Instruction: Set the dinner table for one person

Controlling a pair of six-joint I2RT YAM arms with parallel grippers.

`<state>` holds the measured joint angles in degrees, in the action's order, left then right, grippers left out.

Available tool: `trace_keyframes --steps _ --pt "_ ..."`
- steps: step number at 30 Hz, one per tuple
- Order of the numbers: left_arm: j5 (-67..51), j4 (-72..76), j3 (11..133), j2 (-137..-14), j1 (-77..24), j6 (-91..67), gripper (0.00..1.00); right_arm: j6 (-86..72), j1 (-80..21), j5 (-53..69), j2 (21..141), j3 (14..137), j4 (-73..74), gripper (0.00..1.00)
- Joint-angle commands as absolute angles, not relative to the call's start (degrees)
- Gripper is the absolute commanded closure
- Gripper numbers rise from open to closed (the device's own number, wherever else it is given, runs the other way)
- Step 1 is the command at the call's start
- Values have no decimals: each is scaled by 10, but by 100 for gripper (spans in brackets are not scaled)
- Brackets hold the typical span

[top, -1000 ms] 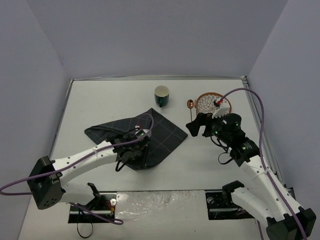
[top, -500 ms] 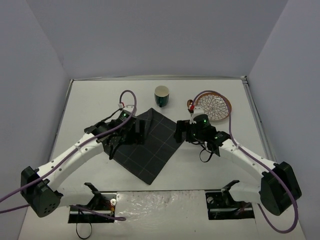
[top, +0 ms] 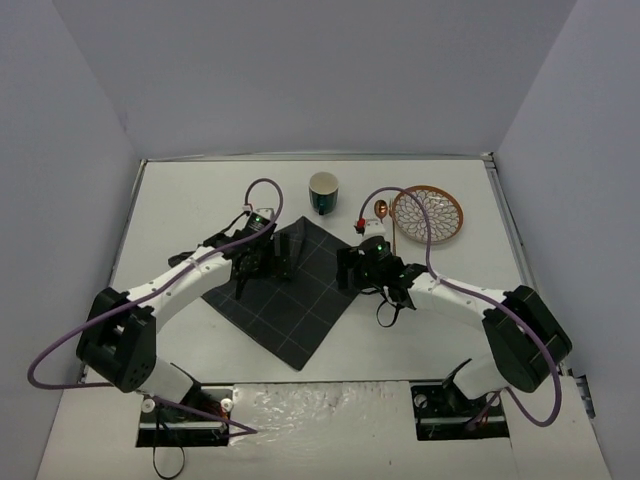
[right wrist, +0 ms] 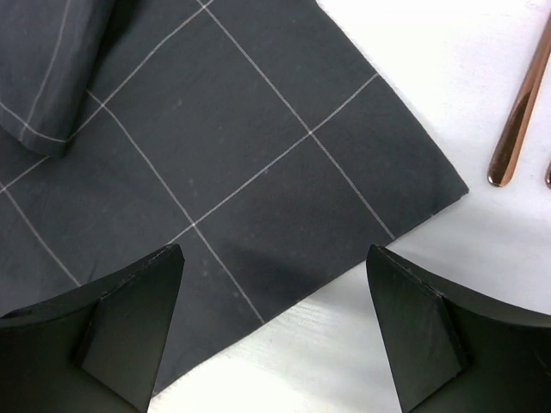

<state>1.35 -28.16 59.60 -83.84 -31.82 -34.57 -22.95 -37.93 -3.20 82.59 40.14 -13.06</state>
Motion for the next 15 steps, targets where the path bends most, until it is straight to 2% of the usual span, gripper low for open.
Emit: trace_keyframes --steps 1,12,15 --pt "34 -224 660 -875 -359 -325 19 -236 -391 -68 854 423 -193 23" --pt "106 -249 733 -987 -381 -289 34 -232 -398 -61 892 415 -205 27" --pt "122 -262 748 -1013 -382 -286 42 -231 -398 -60 895 413 -204 27"
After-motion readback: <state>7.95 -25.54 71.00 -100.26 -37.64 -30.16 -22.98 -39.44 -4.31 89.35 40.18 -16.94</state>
